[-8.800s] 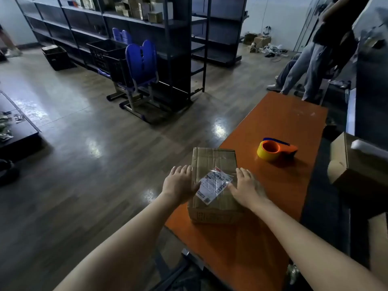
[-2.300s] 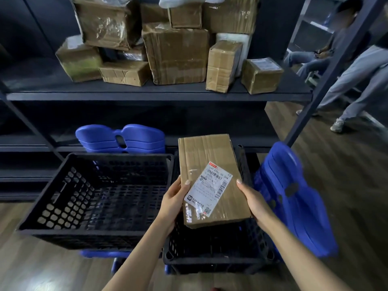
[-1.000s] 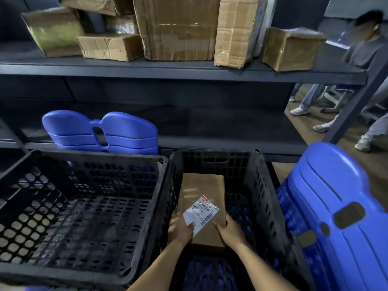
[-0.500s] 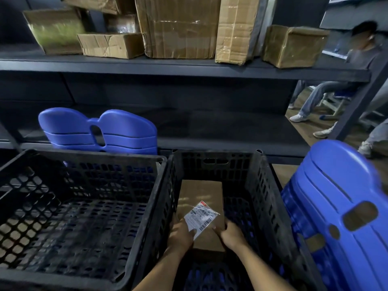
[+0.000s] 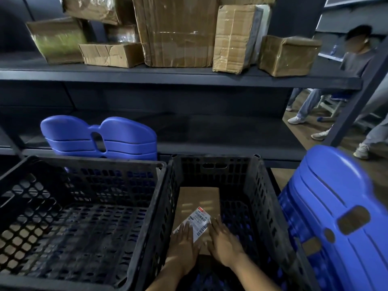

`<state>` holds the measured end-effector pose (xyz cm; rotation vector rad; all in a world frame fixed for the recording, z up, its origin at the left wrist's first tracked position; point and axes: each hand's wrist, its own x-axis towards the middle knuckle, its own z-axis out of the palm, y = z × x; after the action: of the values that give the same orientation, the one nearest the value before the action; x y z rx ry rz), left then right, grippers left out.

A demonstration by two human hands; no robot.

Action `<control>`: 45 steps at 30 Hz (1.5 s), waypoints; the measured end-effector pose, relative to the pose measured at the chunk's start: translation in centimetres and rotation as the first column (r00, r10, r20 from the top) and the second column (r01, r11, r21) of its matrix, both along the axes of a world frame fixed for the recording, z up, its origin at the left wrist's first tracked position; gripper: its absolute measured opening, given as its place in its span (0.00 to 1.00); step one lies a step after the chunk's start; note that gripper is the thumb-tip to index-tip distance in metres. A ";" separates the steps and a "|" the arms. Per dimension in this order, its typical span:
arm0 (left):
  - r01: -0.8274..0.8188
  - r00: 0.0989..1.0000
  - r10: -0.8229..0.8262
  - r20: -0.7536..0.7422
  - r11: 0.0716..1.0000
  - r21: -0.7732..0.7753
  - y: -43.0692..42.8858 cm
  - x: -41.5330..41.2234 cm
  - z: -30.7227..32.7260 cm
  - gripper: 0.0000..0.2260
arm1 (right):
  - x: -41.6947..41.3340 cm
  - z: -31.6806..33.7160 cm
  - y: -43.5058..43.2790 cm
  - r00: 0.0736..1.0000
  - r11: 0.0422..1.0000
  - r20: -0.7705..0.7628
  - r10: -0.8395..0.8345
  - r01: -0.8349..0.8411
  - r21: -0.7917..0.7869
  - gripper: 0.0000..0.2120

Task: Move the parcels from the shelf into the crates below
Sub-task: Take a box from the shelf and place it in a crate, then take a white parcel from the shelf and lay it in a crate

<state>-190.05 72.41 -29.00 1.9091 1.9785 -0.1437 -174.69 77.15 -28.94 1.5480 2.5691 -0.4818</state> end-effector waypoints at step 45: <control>-0.129 0.990 0.056 0.131 0.743 0.656 13.3 -11.1 55.8 0.25 | -4.6 56.5 12.9 0.793 0.830 -0.576 -0.198 0.448 0.333 0.26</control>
<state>-201.11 85.68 26.80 2.1375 2.2288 0.7871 -179.27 90.05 27.55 2.3559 2.9651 -0.3815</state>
